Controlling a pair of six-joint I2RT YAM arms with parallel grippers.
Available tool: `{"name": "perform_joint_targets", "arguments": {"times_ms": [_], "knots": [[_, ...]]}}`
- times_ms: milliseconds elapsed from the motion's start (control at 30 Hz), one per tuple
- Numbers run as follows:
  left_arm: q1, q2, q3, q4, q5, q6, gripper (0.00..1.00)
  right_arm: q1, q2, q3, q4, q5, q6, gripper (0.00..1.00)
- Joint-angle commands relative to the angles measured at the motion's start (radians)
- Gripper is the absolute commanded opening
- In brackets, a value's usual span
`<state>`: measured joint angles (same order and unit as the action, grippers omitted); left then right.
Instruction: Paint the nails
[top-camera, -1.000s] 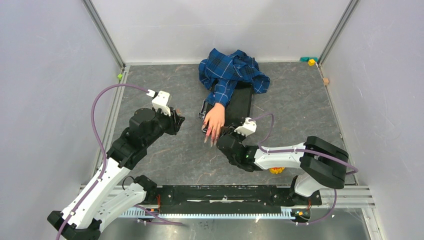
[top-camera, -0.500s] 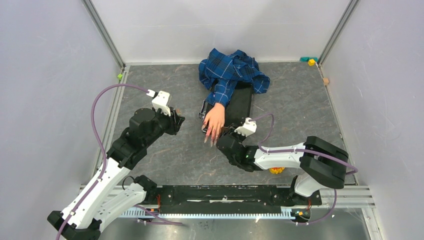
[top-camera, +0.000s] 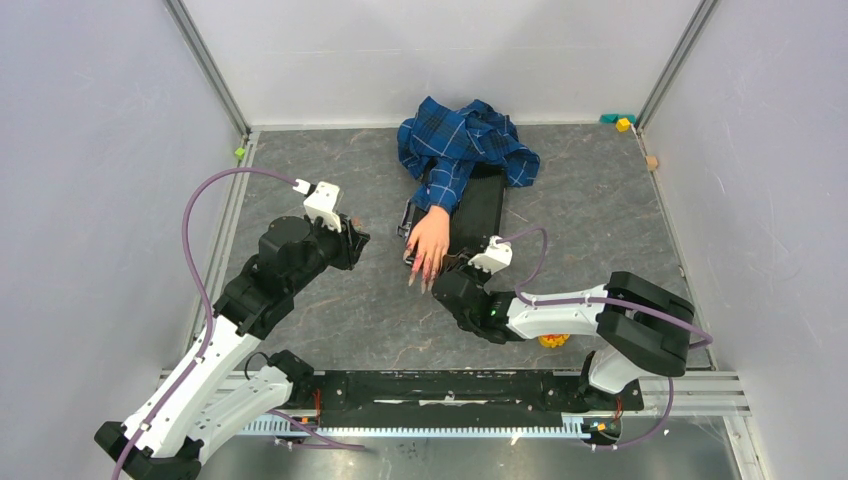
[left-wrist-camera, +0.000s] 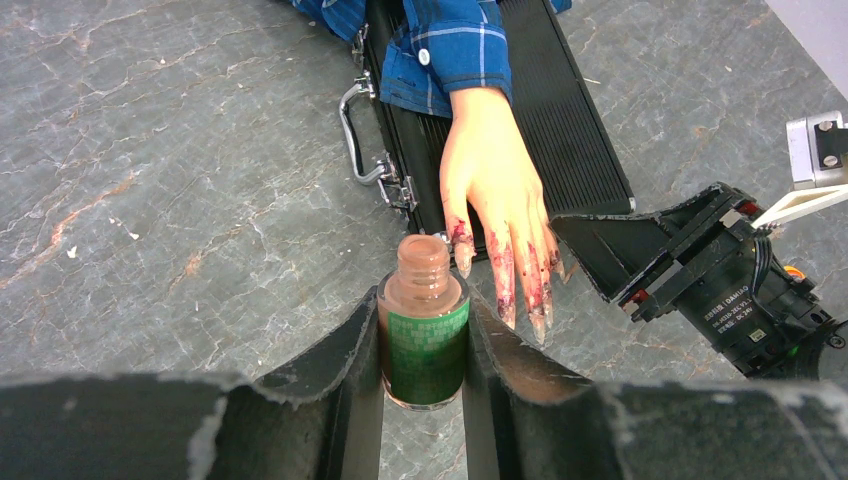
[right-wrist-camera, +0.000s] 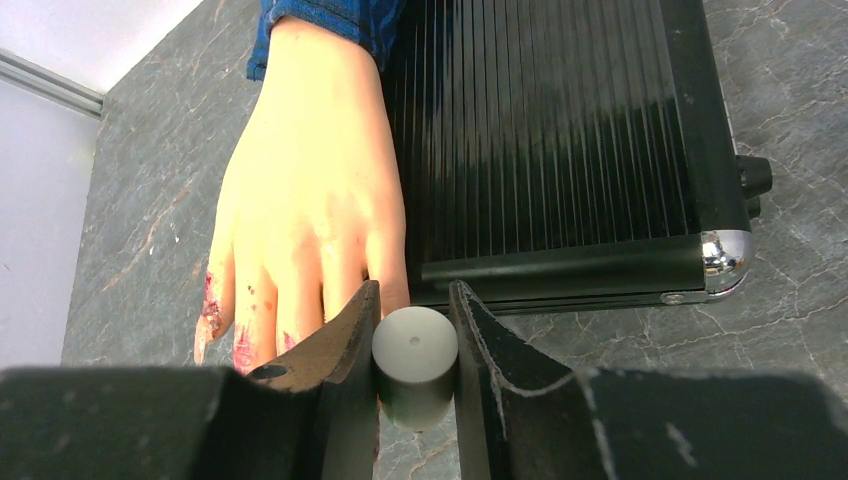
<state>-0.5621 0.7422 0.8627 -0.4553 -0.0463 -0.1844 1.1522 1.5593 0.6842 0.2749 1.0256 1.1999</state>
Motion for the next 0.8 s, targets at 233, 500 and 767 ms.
{"name": "perform_joint_targets", "arguments": {"times_ms": [233, 500, 767], "knots": [[0.005, -0.011, 0.003, 0.027, 0.004, 0.037, 0.02, 0.007, 0.019, 0.050, 0.032, 0.055, 0.012, 0.00], [0.005, -0.011, 0.001, 0.027, 0.003, 0.037, 0.02, 0.002, 0.031, 0.060, 0.039, 0.071, 0.004, 0.00], [0.005, -0.013, 0.001, 0.028, 0.006, 0.037, 0.02, -0.009, 0.039, 0.060, 0.039, 0.074, 0.003, 0.00]]}}
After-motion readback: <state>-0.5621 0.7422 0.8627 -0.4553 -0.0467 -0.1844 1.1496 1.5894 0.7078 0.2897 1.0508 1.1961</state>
